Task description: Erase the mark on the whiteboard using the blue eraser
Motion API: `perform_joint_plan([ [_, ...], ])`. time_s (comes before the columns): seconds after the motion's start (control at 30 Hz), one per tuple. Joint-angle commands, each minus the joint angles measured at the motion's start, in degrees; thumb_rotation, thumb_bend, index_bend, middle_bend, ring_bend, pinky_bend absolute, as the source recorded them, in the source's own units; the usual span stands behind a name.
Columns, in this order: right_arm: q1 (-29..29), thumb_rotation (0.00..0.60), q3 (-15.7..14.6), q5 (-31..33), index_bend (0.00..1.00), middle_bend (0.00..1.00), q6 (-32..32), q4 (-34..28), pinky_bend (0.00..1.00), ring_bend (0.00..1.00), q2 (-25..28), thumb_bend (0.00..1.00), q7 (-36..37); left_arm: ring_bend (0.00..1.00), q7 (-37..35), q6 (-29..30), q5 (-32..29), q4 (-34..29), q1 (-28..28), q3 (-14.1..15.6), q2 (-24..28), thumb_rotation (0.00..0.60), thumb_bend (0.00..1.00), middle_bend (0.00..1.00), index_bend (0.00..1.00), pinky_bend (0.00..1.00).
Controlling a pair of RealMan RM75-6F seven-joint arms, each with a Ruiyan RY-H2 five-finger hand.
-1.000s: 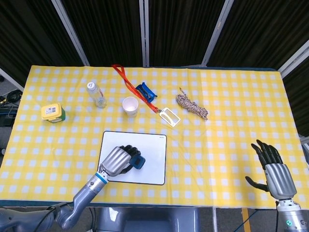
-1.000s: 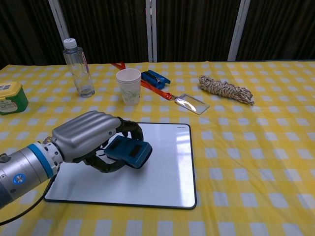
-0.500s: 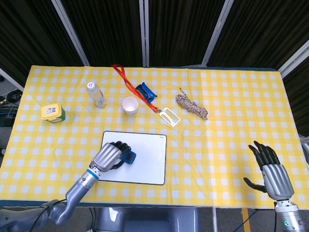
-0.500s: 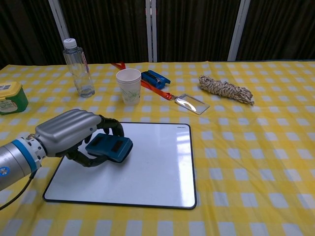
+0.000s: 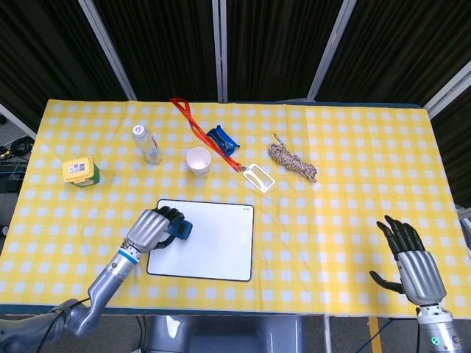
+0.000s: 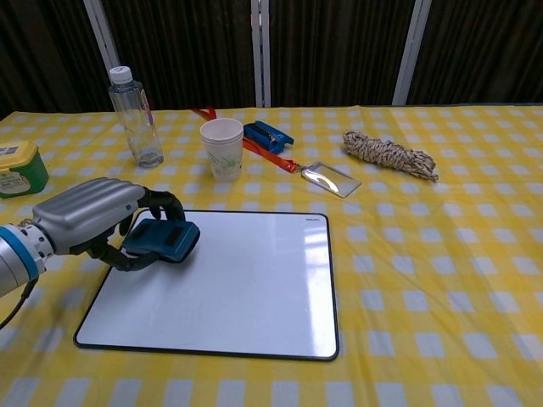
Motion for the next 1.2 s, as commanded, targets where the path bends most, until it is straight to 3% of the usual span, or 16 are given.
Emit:
perform_joint_plan([
  [0.03,0.0,0.6,0.0,0.0,0.01,0.0,0.0,0.0,0.0,0.0,0.1,0.07,0.2,0.58,1.2,-0.5,0.2,-1.2,-0.6,-0.2,-1.3,0.6,0.65,0.61,0.8,0.53],
  [0.6,0.0,0.6,0.0,-0.1,0.01,0.0,0.0,0.3,0.0,0.0,0.1,0.07,0.5,0.58,8.4,-4.1,-1.2,-5.8,-2.9,-0.8,-7.9,0.6,0.65,0.61,0.79,0.53],
  [1.2,0.1,0.6,-0.3,-0.4,0.01,0.0,-0.1,0.3,0.0,0.0,-0.5,0.07,-0.7,0.58,2.3,-2.6,-3.9,1.4,-0.4,-1.3,-2.2,0.6,0.65,0.61,0.79,0.53],
])
